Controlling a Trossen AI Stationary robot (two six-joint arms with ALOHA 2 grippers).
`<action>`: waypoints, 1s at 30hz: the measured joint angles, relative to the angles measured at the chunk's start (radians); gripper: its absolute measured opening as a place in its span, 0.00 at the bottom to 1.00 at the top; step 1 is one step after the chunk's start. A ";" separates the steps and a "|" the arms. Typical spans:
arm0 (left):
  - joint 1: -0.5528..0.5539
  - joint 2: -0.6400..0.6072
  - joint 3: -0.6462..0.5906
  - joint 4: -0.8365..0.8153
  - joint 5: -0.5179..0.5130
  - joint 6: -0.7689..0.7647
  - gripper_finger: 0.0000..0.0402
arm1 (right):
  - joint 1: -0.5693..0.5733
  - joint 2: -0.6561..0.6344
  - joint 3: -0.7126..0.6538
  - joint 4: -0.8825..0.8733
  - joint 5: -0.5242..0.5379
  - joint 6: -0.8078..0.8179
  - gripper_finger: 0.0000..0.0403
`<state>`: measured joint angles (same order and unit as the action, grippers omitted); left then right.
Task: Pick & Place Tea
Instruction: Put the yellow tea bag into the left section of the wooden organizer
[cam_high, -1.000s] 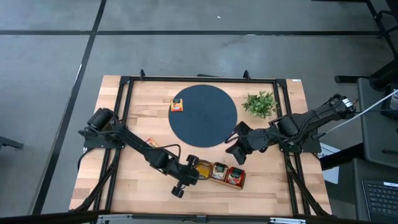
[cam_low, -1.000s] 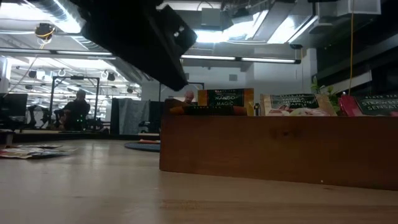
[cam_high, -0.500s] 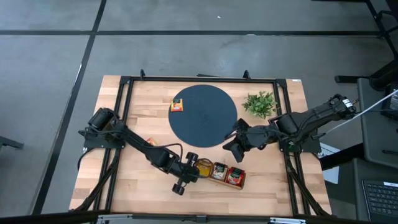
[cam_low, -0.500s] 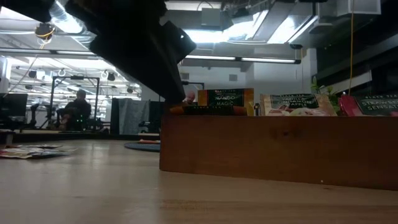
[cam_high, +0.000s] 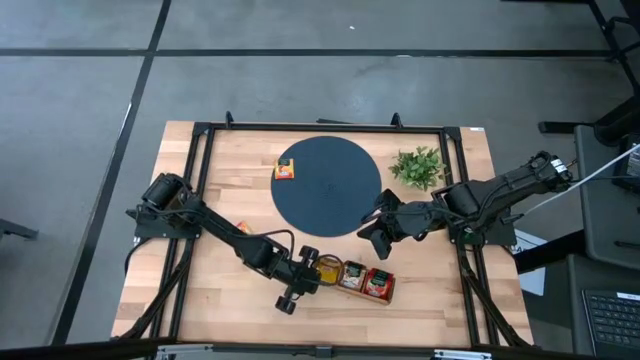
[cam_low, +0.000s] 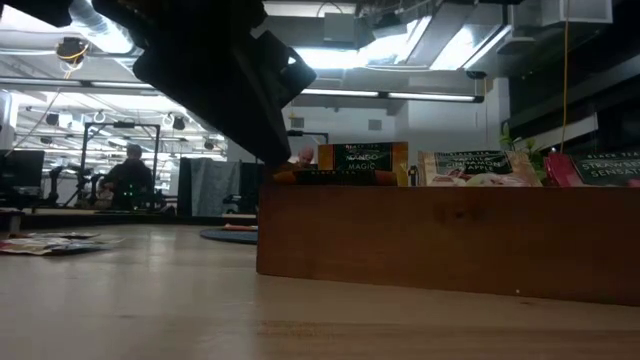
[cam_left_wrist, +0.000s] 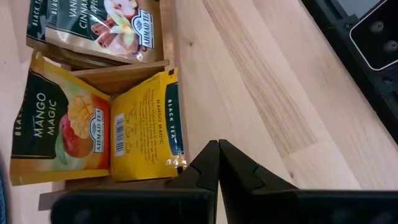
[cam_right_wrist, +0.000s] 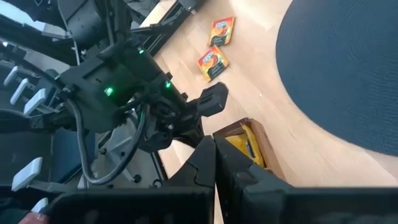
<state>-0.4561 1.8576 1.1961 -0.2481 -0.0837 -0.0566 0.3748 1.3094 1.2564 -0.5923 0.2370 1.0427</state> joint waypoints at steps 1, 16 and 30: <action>0.000 0.000 0.000 0.000 0.000 0.000 0.01 | 0.000 0.000 0.000 0.000 0.009 0.000 0.01; 0.006 0.019 0.000 -0.010 0.001 -0.025 0.01 | 0.000 0.000 0.000 0.000 0.042 0.000 0.01; -0.008 0.050 0.000 -0.006 -0.075 -0.061 0.01 | 0.000 0.000 0.000 0.004 0.057 -0.004 0.01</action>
<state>-0.4644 1.9072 1.1957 -0.2540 -0.1585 -0.1177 0.3748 1.3094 1.2560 -0.5880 0.2943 1.0388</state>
